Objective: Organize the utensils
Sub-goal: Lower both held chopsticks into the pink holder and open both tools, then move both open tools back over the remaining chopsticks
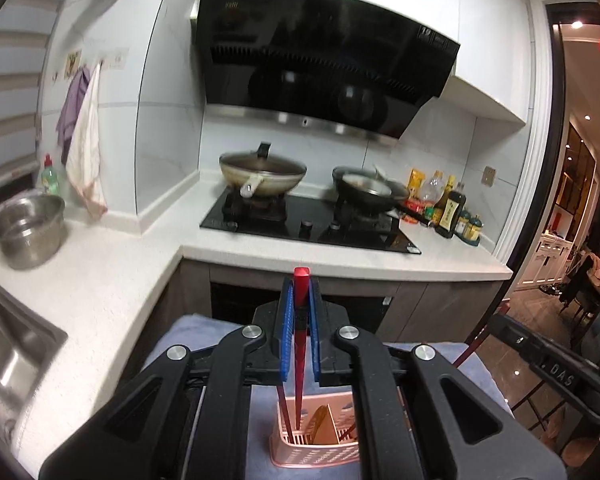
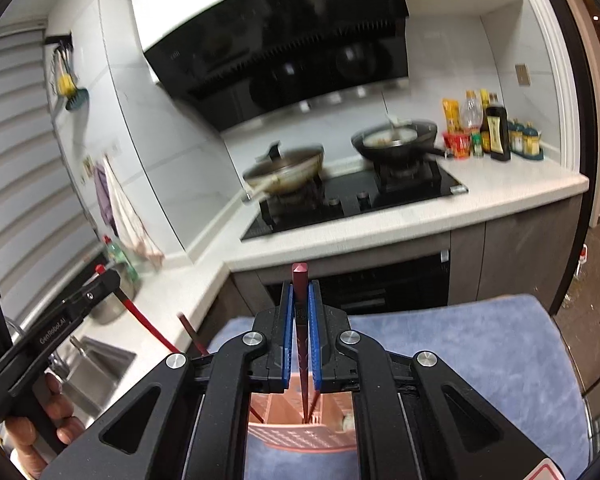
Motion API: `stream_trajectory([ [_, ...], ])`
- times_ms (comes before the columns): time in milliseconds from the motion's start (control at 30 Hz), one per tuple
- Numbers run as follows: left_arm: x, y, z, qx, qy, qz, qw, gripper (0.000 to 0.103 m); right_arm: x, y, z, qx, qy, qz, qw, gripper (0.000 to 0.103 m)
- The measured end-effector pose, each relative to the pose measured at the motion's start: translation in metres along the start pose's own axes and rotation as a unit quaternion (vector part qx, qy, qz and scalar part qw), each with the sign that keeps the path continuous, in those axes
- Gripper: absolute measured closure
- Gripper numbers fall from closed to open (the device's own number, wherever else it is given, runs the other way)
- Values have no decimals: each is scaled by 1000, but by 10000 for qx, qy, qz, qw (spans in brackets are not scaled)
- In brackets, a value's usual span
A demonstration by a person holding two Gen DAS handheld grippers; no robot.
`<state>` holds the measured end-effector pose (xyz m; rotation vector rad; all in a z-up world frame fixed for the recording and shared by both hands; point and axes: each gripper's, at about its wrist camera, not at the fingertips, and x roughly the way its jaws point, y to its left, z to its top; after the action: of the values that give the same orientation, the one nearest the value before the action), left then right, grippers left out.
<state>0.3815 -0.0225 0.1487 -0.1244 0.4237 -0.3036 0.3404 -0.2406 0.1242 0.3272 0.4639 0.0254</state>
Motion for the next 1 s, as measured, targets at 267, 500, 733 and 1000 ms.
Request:
stream_trajectory([
  [267,2,5,-13,-172,133,82,9997,84,10,-10,-13,65,134,-164,9998,89],
  [500,-25,5,-18,-159,46,507,9986,42,-22,-12,-7,109,-112,-154,9998,69],
  [733,-61,0,-39,-74,191,591,9980,28,-64,-12,-32,67,-69,-82,9999,61],
  [1000,-92,-5,-84,-18,541,539,9971,23,-102,-7,-94,-361,194,-355,9985,49],
])
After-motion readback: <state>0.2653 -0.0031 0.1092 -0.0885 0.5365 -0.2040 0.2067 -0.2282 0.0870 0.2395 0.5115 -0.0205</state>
